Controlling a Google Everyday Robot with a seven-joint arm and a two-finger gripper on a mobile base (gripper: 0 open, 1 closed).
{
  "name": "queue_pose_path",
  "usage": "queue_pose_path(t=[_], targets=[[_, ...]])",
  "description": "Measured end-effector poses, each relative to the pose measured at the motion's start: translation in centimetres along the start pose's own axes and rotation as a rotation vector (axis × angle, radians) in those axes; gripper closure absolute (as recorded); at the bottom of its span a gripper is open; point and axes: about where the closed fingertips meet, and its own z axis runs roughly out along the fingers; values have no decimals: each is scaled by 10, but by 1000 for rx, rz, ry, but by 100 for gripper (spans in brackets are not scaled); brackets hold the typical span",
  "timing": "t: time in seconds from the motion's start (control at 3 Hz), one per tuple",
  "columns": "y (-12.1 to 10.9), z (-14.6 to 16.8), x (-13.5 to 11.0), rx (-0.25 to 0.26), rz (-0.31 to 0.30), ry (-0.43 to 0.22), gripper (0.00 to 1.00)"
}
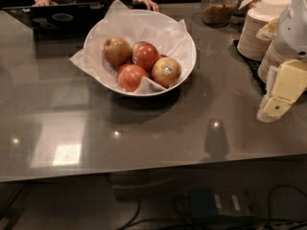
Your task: Pick apple from white bowl
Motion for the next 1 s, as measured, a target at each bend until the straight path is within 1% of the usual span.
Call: queue_pose_path(t=[0.67,1.0], targets=[[-37,24,-65,44,-116,-135,0],[-47,34,-99,71,-183,-188,0]])
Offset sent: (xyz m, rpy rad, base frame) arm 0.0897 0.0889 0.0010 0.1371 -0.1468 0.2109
